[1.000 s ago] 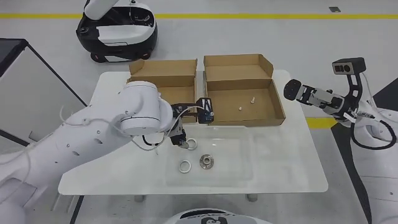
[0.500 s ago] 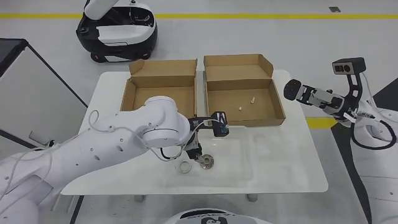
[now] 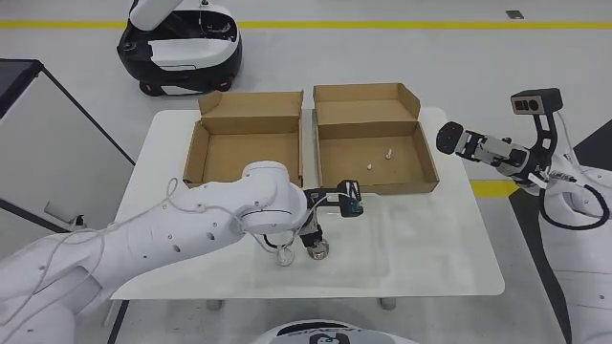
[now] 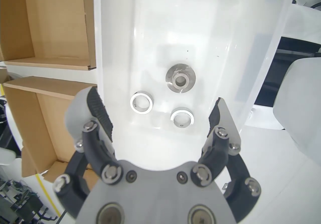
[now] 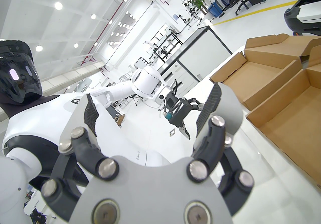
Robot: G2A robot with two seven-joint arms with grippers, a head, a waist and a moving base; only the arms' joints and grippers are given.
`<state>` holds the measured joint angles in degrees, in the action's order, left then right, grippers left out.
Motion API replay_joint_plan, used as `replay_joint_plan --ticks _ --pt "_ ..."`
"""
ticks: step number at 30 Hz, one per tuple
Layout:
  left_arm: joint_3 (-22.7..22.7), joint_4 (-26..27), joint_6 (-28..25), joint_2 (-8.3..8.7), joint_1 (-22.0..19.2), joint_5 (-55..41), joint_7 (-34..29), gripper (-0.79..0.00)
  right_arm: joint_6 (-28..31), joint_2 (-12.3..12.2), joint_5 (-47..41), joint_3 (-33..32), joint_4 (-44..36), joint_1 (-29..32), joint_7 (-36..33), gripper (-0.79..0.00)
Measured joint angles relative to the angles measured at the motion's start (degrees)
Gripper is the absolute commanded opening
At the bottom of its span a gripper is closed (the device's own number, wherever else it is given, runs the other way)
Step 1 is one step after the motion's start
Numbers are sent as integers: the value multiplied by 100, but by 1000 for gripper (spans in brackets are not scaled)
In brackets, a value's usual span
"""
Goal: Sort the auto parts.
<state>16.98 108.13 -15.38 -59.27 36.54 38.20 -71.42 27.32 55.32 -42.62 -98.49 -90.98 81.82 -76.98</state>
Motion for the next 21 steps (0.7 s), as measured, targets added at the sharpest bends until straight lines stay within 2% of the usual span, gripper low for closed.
replay_joint_plan --ticks 21 --pt "-113 -473 -193 -282 334 229 45 0 0 0 0 0 0 0 0 0"
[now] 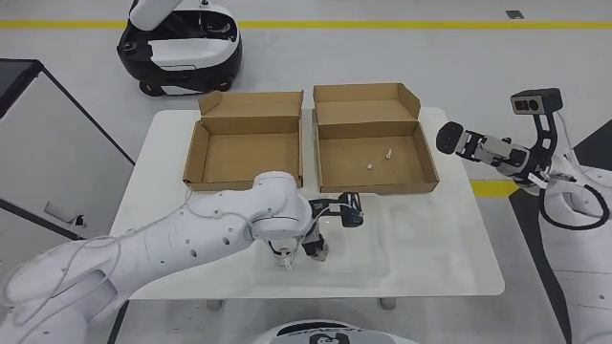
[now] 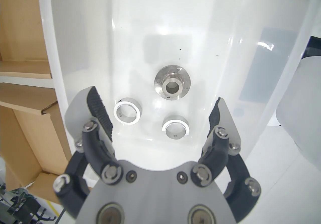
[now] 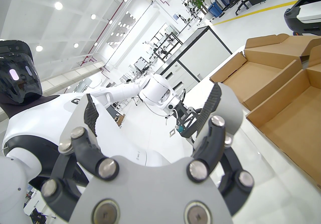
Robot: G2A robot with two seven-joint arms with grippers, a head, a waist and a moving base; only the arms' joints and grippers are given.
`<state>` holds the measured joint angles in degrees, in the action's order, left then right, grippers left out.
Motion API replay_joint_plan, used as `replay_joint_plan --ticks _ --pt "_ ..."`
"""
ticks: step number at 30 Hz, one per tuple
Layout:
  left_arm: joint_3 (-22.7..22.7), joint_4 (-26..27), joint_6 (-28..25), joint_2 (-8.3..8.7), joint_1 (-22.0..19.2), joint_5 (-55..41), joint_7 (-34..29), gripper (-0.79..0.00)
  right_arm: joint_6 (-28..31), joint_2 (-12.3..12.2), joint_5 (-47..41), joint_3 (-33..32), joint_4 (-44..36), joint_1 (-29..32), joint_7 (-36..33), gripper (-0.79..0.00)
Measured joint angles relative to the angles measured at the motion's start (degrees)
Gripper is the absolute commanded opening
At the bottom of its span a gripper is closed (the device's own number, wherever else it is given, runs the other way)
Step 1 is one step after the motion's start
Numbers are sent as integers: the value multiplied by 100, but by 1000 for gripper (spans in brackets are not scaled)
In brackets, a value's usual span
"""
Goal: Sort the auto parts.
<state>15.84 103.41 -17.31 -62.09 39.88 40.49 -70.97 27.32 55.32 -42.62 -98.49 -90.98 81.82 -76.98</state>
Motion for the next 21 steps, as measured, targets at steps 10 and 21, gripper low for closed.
replay_joint_plan --ticks 10,21 --pt "-35 -168 -101 -151 75 49 -25 0 0 0 0 0 0 0 0 0" --pt "-24 -389 -205 -264 158 204 -31 -108 0 0 0 0 0 0 0 0"
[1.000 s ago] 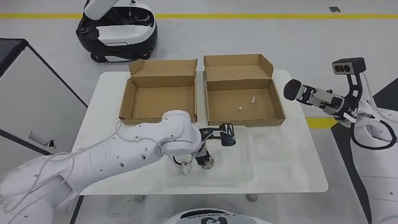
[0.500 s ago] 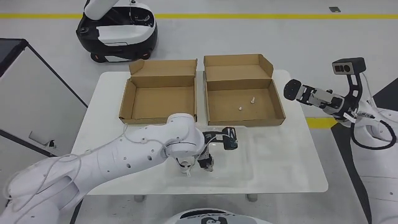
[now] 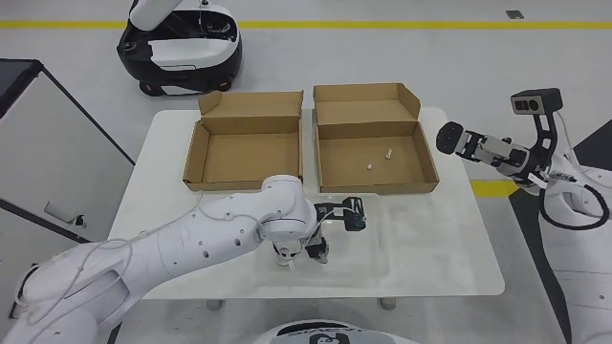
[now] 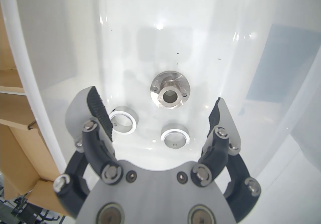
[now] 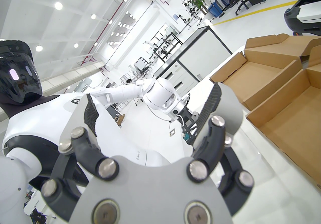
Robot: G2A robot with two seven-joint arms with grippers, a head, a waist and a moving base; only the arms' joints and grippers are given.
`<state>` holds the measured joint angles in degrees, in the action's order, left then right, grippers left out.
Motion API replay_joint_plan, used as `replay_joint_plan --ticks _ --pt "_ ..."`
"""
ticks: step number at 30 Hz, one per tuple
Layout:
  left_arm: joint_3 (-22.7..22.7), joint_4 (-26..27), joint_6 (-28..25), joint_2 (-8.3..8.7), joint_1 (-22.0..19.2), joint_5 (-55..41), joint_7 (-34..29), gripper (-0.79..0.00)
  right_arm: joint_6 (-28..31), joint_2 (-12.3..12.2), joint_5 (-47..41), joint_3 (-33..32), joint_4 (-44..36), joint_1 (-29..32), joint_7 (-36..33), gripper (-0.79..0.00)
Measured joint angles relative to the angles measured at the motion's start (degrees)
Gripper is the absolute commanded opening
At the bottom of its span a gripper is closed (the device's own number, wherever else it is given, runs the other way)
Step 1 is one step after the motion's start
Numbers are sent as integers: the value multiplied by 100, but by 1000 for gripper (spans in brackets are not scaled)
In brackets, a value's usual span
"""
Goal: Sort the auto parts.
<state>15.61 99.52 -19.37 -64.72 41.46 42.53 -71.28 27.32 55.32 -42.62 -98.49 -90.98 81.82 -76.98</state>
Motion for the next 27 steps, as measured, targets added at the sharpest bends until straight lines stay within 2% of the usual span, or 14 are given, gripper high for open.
replay_joint_plan --ticks 3,5,8,15,17,27 --pt "6 -26 -42 -21 23 24 -32 -240 0 0 0 0 0 0 0 0" --pt "8 -56 -63 -31 45 29 -51 -283 0 0 0 0 0 0 0 0" --pt "16 -98 -86 -40 93 33 -76 -391 0 0 0 0 0 0 0 0" --pt "18 -90 -155 -59 214 40 -139 -397 0 0 0 0 0 0 0 0" --pt "31 -95 -151 -63 237 34 -152 -363 0 0 0 0 0 0 0 0" --pt "67 -90 -240 -82 342 82 -233 -323 0 0 0 0 0 0 0 0"
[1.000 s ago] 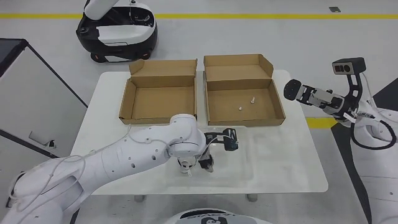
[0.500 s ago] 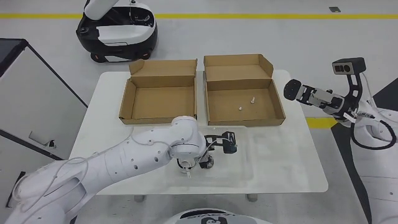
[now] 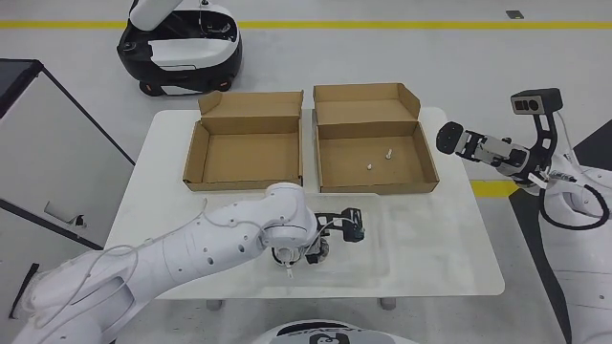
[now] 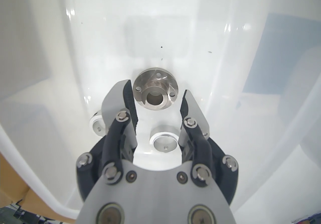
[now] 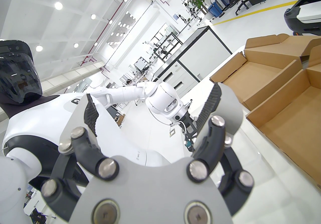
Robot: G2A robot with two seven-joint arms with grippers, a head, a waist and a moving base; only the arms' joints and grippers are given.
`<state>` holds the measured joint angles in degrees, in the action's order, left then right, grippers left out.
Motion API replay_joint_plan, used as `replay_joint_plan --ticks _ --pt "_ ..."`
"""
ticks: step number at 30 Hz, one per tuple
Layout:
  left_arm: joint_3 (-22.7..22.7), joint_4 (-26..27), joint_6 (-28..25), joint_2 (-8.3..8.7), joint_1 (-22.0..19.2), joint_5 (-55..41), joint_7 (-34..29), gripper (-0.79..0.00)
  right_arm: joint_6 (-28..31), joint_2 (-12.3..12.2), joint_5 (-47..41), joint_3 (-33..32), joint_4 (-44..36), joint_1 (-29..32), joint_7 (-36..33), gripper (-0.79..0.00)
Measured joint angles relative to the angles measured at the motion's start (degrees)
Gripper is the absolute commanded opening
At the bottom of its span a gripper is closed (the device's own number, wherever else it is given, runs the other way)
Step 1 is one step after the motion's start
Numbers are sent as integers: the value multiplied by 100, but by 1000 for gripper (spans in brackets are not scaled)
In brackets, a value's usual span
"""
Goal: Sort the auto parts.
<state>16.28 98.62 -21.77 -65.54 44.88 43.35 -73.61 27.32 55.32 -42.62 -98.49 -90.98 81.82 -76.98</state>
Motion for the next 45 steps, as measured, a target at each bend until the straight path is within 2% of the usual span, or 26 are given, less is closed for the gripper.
replay_joint_plan --ticks 1,9,12,17,45 --pt "-1 -3 -10 -2 12 6 -4 -305 0 0 0 0 0 0 0 0" --pt "29 -37 -44 -27 70 94 2 -317 0 0 0 0 0 0 0 0" --pt "38 -60 -59 -38 93 113 7 -376 0 0 0 0 0 0 0 0" --pt "60 -96 -69 -57 123 134 19 -413 0 0 0 0 0 0 0 0" --pt "203 -134 -114 -117 282 398 -1 -400 0 0 0 0 0 0 0 0"
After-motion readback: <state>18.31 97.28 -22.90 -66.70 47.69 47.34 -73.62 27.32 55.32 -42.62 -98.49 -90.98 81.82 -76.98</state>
